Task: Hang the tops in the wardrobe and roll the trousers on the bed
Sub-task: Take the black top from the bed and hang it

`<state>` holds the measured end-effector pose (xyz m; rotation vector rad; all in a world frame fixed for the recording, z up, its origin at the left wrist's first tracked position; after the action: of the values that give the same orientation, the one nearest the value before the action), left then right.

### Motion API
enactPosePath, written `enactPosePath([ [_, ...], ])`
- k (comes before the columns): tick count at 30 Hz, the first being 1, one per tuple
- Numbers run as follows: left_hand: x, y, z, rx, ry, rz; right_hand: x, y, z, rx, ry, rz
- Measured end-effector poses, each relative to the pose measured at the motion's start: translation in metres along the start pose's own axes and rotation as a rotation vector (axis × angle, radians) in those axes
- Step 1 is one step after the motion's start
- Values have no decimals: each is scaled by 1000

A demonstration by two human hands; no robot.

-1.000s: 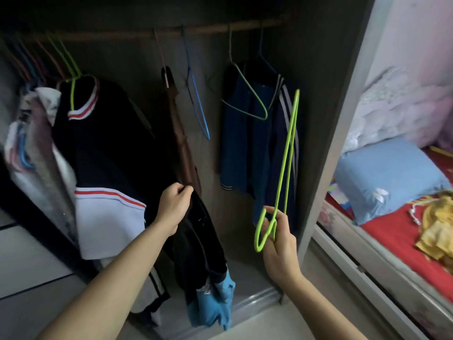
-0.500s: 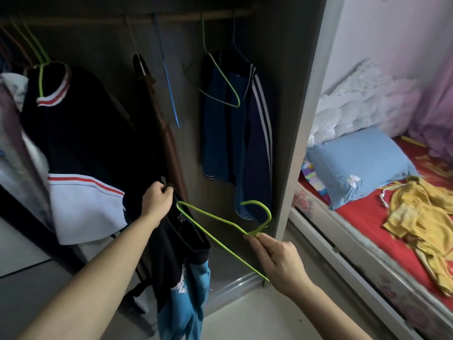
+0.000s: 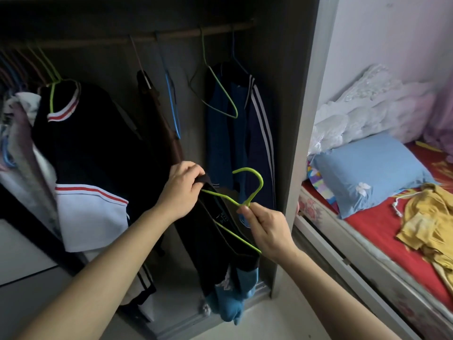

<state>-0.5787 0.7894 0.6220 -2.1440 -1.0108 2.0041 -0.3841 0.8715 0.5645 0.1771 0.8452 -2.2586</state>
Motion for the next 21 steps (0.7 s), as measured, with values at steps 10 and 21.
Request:
enactPosePath([
  [10,1,-7,-66,171,104,34,-14,-19,20,-79,238,-133],
  [21,-13,-25,-35,-92,159,-68,46,33,-30,-27,528,376],
])
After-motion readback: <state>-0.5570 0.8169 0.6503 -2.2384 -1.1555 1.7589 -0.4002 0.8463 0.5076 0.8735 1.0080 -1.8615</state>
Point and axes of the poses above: each hand's wrist, its own y-axis away from the middle knuckle, its own x-axis out of the palm, z = x × y, the point moved 9 cm from there along -y, towards the middle knuckle, and after that the axes turned 15 degrees about -y, right-handed, at the moved point
